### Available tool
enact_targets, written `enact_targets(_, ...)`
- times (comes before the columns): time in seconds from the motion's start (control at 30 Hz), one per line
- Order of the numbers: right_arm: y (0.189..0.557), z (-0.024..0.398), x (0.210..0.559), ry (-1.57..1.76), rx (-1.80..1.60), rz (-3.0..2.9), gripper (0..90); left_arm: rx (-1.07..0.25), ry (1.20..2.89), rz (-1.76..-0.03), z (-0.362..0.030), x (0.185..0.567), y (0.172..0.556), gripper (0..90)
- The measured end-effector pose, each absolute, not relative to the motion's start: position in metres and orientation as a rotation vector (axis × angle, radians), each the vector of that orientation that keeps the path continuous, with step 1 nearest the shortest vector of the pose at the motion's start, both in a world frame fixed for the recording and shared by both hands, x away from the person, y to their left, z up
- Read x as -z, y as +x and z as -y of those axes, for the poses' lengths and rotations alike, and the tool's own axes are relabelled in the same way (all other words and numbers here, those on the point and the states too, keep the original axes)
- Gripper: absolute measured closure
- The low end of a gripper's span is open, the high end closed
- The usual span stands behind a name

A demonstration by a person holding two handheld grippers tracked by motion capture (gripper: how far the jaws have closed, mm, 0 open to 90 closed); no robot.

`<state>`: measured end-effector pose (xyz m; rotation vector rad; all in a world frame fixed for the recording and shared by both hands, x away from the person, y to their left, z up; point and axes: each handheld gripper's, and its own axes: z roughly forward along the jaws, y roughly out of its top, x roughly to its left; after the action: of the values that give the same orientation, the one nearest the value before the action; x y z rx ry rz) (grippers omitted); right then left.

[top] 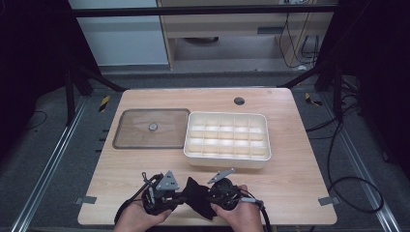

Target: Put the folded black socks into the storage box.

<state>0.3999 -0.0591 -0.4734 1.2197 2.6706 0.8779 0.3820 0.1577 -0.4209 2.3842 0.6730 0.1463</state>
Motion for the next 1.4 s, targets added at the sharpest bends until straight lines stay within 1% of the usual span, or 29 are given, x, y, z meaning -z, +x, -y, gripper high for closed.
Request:
enact_targets(0.63, 0.402, 0.061, 0.475, 1.242, -0.915, -2.668, 69.0, -0.127, 2.430, -0.585, -0.132, 0.423, 0.371, 81.2)
enact_targets(0.77, 0.402, 0.062, 0.475, 1.250, -0.927, -2.666, 67.9, -0.129, 2.448, -0.571, -0.126, 0.426, 0.370, 81.2)
enact_targets(0.8, 0.402, 0.063, 0.475, 1.244, -0.939, -2.663, 65.2, -0.135, 2.458, -0.567, -0.124, 0.428, 0.369, 81.2)
enact_targets(0.87, 0.402, 0.064, 0.474, 1.240, -0.941, -2.661, 63.9, -0.133, 2.461, -0.565, -0.123, 0.429, 0.369, 81.2)
enact_targets(1.0, 0.399, 0.073, 0.464, 1.228, -0.963, -2.635, 59.8, -0.130, 2.474, -0.554, -0.118, 0.432, 0.369, 81.2)
enact_targets(1.2, 0.393, 0.089, 0.454, 1.237, -0.968, -2.602, 59.6, -0.119, 2.486, -0.544, -0.111, 0.436, 0.368, 81.1)
enact_targets(1.4, 0.393, 0.097, 0.452, 1.236, -0.969, -2.589, 59.6, -0.117, 2.502, -0.532, -0.104, 0.440, 0.367, 81.1)
